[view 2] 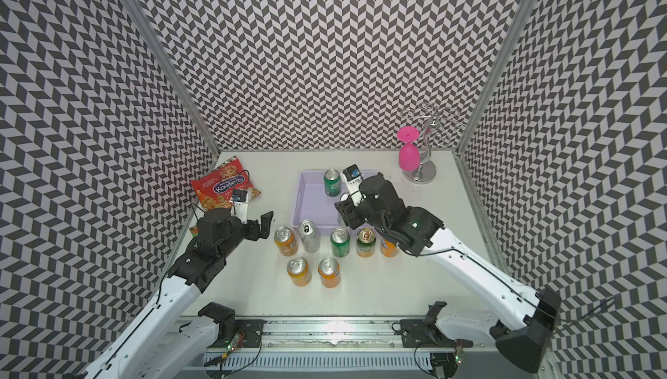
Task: Take out the drinks from the basket
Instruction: Place the drink at the center of the board.
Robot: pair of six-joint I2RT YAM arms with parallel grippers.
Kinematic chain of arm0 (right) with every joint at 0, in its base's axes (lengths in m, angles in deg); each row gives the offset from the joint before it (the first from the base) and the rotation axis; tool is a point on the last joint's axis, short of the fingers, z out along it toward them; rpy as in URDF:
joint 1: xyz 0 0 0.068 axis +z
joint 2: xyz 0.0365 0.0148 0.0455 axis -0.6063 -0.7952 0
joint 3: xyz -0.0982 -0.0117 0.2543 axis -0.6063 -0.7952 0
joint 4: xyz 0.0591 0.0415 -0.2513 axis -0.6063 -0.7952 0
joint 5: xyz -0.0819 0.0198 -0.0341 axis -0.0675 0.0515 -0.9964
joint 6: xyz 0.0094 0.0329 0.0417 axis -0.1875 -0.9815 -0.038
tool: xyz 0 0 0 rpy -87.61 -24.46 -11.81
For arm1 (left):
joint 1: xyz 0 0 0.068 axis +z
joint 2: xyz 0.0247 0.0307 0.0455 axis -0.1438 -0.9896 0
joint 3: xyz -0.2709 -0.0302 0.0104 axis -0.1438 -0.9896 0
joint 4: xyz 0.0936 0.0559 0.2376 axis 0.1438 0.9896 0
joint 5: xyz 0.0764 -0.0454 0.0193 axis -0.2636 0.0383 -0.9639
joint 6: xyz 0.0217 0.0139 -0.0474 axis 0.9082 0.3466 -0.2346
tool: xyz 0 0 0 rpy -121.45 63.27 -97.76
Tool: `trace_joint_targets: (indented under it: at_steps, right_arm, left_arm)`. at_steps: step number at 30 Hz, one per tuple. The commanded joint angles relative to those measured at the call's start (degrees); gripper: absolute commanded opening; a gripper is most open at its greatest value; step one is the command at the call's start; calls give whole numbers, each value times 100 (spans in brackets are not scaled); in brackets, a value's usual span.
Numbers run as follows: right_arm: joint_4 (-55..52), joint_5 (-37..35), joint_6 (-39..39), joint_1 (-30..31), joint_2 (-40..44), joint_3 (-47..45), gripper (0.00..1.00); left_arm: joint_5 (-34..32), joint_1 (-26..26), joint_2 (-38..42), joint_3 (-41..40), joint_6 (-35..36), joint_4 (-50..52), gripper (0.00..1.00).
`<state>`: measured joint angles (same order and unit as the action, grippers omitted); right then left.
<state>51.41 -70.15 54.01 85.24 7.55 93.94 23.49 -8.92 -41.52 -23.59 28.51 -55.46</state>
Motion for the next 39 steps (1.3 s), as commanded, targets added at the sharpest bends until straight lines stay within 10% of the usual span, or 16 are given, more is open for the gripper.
trace_joint_targets:
  at_steps: [1, 39]
  right_arm:
    - [290, -301, -242, 265, 494, -111, 52]
    - [1593, -743, -1616, 1290, 1500, -3174, 52]
  left_arm:
    - [62, 49, 64, -7, 59, -138, 99]
    - [117, 111, -66, 9, 68, -161, 99]
